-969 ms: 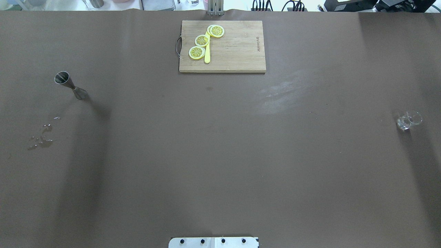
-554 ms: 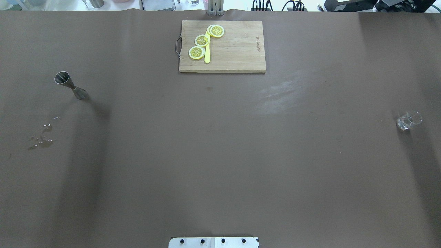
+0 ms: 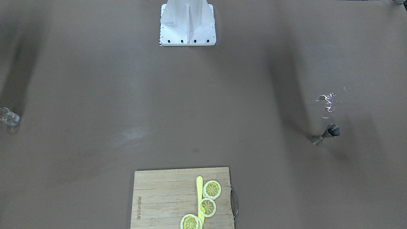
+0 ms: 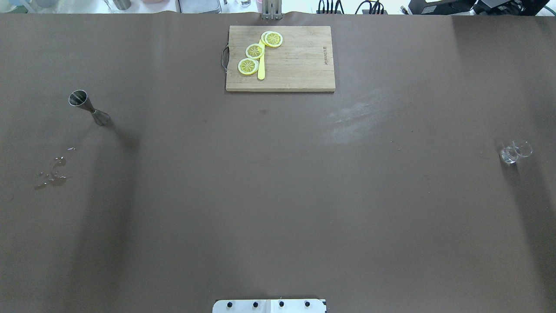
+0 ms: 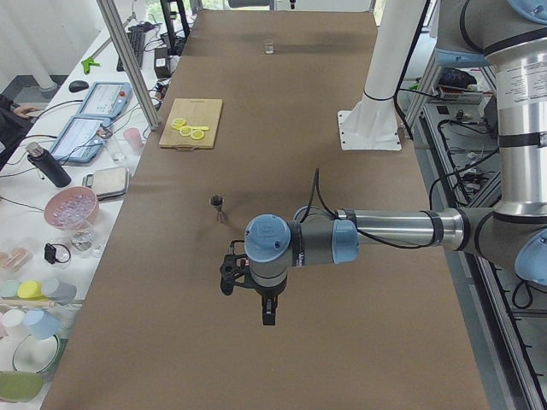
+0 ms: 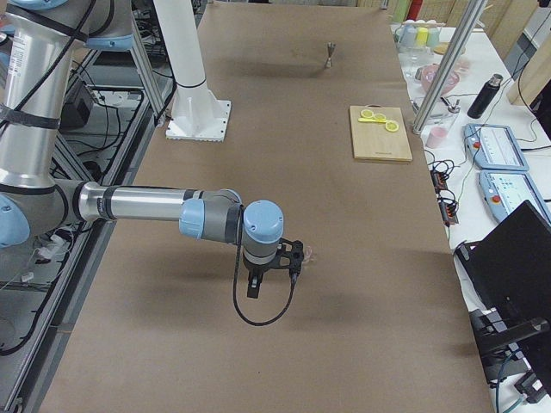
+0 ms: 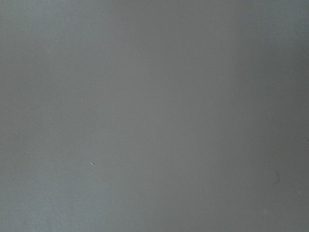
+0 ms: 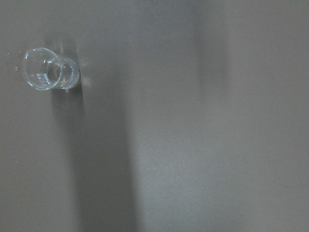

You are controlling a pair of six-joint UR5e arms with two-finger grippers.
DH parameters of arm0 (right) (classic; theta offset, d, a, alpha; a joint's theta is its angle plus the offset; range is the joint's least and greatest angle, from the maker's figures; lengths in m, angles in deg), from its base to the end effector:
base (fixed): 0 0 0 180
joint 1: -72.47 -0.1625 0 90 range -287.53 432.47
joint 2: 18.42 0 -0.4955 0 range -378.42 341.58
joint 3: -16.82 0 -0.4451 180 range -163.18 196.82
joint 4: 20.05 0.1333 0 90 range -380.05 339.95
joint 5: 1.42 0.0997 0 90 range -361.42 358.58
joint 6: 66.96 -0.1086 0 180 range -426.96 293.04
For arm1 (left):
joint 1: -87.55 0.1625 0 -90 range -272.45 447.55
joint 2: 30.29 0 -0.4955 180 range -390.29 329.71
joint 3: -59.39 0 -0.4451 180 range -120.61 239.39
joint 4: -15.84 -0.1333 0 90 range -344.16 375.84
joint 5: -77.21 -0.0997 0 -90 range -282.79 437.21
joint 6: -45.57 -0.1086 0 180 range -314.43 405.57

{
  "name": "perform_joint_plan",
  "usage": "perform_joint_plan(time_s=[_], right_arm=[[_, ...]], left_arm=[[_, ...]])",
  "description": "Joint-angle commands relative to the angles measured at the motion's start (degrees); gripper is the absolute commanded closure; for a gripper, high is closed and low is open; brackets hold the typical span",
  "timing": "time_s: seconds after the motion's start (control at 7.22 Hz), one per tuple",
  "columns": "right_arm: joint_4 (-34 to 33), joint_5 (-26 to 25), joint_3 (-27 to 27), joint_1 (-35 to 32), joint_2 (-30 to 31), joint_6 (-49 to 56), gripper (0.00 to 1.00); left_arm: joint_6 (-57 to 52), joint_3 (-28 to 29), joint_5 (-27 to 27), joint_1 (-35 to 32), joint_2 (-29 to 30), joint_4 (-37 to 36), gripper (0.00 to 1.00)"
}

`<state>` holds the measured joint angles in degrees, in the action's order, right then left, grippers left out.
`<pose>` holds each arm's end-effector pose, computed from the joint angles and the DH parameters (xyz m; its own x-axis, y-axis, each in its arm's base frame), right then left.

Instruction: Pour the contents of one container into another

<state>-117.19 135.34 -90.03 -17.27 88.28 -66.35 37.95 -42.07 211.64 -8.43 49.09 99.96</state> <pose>0.0524 -0.3929 0.7219 0.6854 0.0750 0.7243 0.0118 0.9934 -0.1140 -0.1035 -0.4378 0.7290 0.7114 -0.0030 -0.7028 0.0095 0.9999 0.0054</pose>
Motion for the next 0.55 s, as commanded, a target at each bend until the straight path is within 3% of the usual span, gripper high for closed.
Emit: perform_joint_plan(time_s=[0.0, 0.42], right_arm=[[-0.1, 0.0, 0.1, -0.1, 0.0, 0.0, 0.0], [-0.1, 0.0, 0.2, 0.0, 0.0, 0.0, 0.0]], left_arm=[[0.0, 0.0, 0.0, -0.1, 0.1, 1.3, 0.02], [0.0, -0.1, 0.0, 0.0, 0.1, 2.0, 0.02]])
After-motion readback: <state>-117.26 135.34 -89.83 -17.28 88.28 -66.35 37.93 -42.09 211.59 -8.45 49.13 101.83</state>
